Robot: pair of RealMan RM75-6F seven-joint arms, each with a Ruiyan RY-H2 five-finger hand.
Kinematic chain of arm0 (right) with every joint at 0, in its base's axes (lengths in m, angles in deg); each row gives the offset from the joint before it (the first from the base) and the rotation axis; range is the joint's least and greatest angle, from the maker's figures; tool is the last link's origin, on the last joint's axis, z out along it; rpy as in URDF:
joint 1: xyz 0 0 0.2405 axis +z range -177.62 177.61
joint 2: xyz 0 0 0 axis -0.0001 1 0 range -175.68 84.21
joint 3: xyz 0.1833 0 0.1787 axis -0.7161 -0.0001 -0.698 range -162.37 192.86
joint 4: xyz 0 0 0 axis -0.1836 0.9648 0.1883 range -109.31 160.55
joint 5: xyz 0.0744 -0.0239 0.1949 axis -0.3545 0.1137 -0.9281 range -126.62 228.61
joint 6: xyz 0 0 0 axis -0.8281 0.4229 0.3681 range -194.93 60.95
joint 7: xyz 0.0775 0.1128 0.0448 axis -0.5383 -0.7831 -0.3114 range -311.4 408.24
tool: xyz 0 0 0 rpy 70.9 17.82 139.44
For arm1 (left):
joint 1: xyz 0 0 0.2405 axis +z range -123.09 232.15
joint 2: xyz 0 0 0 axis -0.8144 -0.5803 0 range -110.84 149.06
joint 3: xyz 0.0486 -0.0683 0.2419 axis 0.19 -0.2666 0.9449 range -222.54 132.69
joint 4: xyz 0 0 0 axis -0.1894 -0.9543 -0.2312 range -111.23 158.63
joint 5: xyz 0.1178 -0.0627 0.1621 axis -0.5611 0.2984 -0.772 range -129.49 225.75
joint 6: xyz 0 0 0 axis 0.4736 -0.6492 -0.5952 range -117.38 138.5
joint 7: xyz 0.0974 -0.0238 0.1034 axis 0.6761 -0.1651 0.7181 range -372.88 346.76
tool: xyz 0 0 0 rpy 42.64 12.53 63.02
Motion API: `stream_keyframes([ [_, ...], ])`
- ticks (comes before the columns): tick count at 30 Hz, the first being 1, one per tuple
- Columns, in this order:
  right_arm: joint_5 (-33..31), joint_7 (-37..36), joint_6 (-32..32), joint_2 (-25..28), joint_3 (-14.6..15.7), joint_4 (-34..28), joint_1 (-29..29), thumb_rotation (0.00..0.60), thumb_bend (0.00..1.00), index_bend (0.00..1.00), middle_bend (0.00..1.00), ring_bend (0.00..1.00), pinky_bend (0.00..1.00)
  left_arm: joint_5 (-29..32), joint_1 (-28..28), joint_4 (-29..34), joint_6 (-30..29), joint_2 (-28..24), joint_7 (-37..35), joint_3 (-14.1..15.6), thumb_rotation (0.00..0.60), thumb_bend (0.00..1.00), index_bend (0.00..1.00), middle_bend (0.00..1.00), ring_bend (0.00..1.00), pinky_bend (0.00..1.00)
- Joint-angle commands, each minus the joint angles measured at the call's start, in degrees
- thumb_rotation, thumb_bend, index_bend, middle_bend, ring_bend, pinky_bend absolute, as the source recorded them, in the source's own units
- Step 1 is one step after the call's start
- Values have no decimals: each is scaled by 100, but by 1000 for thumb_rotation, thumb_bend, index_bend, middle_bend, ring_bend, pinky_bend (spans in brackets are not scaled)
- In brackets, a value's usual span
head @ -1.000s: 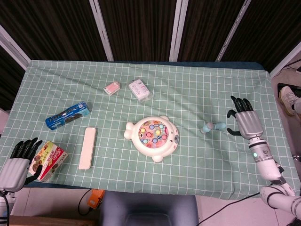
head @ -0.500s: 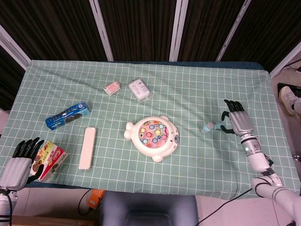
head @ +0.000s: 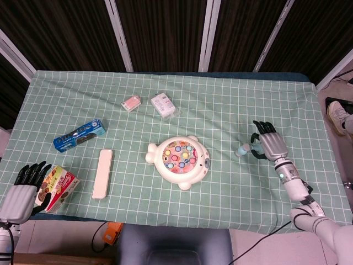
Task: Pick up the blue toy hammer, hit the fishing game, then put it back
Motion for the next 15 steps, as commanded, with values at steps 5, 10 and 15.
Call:
stream_keyframes([
  [5,-13,58,-51,-61,27,5,55,600,479,597,153,0,14,-14,2,0,-13,4,6,6,600,417,0,35,18,39],
  [10,27,125,2,-56,73,-58,65,600,480,600,153,0,14,-18,0,1,-11,6,13,9,600,417,0,36,18,40],
  [15,-15,171,-39,-57,77,-80,73,600,500,612,153,0,14,-26,2,-2,-19,7,6,13,600,415,0,36,17,40],
])
